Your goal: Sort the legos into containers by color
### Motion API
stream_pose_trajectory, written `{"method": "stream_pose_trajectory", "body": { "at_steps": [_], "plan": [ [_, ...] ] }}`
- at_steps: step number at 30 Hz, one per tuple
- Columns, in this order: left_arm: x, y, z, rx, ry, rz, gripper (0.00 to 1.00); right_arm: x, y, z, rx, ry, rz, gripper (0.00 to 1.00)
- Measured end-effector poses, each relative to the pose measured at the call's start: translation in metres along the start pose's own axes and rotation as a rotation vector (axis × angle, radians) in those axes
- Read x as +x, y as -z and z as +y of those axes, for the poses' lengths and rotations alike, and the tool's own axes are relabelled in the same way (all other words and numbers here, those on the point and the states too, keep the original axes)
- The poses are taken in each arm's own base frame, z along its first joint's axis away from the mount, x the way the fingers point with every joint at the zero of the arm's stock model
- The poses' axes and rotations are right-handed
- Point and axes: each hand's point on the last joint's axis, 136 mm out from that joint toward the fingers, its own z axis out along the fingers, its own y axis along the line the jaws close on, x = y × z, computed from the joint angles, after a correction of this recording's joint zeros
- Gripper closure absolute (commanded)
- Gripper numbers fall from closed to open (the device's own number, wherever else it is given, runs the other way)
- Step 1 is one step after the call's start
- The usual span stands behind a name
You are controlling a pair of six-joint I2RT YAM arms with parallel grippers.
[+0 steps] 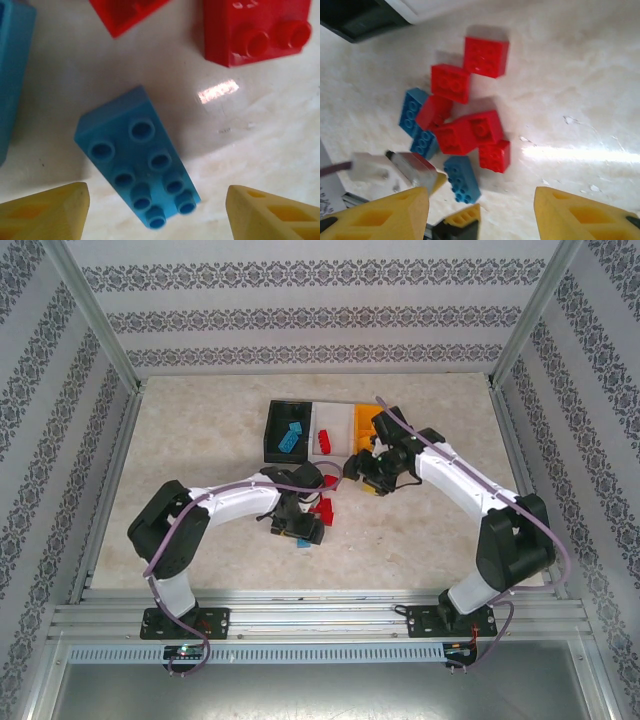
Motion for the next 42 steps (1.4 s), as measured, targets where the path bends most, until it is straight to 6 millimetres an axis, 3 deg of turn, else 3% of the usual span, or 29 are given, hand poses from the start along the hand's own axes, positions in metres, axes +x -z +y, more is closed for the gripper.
{"method": "stream_pose_trajectory", "body": {
  "at_steps": [8, 16, 22, 27, 31, 36, 42],
  "plan": [
    [0.002, -0.008, 0.01, -0.056, -0.003, 0.026, 0.66, 0.021, -0.009, -0.006, 0.005, 0.014, 0.015, 0.42],
    [0.01, 0.0, 0.012, -0.051, -0.008, 0.021, 0.68, 0.039, -0.03, -0.007, 0.07, 0.054, 0.07, 0.41],
    [0.017, 0.044, 0.013, 0.001, 0.0, -0.076, 0.69, 0.051, -0.06, 0.007, 0.195, 0.164, 0.137, 0.34],
    [0.022, 0.077, 0.029, 0.057, 0.074, -0.166, 0.69, 0.062, -0.078, 0.018, 0.265, 0.262, 0.172, 0.33],
    [0.032, 0.081, 0.044, 0.073, 0.14, -0.178, 0.69, 0.069, -0.089, 0.018, 0.304, 0.289, 0.197, 0.33],
    [0.044, 0.081, 0.056, 0.075, 0.185, -0.176, 0.69, 0.071, -0.097, 0.003, 0.37, 0.273, 0.221, 0.34],
    [0.042, 0.094, 0.068, 0.089, 0.238, -0.212, 0.69, 0.068, -0.107, -0.003, 0.407, 0.262, 0.23, 0.37]
  ]
}}
